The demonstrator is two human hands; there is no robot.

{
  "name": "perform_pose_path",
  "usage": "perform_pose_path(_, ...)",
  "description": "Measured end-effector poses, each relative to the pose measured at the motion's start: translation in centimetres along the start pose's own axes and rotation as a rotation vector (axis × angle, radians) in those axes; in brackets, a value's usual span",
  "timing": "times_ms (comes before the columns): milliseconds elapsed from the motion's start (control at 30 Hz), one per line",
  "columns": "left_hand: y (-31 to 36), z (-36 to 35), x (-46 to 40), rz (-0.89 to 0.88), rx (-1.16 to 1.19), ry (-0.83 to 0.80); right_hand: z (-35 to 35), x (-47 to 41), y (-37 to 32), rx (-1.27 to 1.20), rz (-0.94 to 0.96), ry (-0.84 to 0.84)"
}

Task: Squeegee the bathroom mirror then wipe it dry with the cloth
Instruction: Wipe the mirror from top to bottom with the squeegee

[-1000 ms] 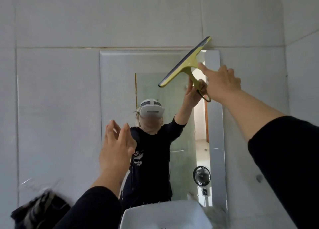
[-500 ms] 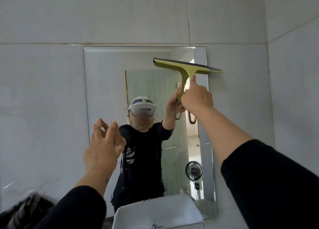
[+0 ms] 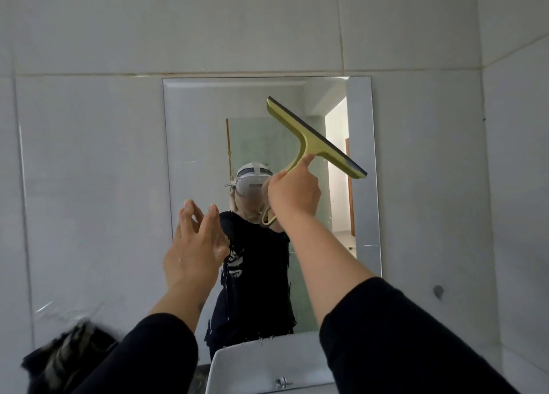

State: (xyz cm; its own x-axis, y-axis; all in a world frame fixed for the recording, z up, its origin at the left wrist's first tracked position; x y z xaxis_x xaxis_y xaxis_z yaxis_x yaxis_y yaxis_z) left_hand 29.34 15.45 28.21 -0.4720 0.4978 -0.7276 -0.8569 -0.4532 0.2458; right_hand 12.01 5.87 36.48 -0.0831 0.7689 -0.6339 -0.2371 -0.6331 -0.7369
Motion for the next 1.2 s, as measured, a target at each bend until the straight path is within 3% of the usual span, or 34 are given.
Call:
perform_pose_path(333, -0.7, 0.1, -0.1, -0.018, 0.145, -0.044, -3.6, 3.5, -1.8, 0.048, 0.036, -0.074)
perform_pose_path(500, -2.3, 1.1, 0.7, 0.008, 0.166, -0.014, -5.7, 5.2, -3.4, 0.150, 0.162, -0.116)
perform_pose_path(667, -4.4, 2.1, 1.4, 0.114, 0.137, 0.011, -7.5, 7.1, -3.9, 0.343, 0.304, -0.268)
perform_pose_path(1000, -2.6, 3.0, 1.8, 0.091, 0.156, -0.028, -2.4, 5.0, -0.7, 0.709, 0.417, -0.270)
perform_pose_path(1200, 0.4, 2.0, 2.1, 0.018, 0.127, -0.102, 1.3, 4.0, 1.2, 0.810, 0.408, -0.257)
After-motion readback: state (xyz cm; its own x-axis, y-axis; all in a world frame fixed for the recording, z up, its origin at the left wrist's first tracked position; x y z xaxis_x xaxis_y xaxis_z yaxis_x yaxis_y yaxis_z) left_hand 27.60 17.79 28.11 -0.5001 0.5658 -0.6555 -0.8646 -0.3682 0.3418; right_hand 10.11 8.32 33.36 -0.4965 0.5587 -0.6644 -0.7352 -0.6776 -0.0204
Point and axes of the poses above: each hand's wrist, its own x-axis away from the middle knuckle, its own z-axis out of the back of the hand, y = z × x, the point moved 7 cm from there along -x, towards the middle knuckle, and after that the axes turned 6 degrees about -y, right-handed, at the moved point
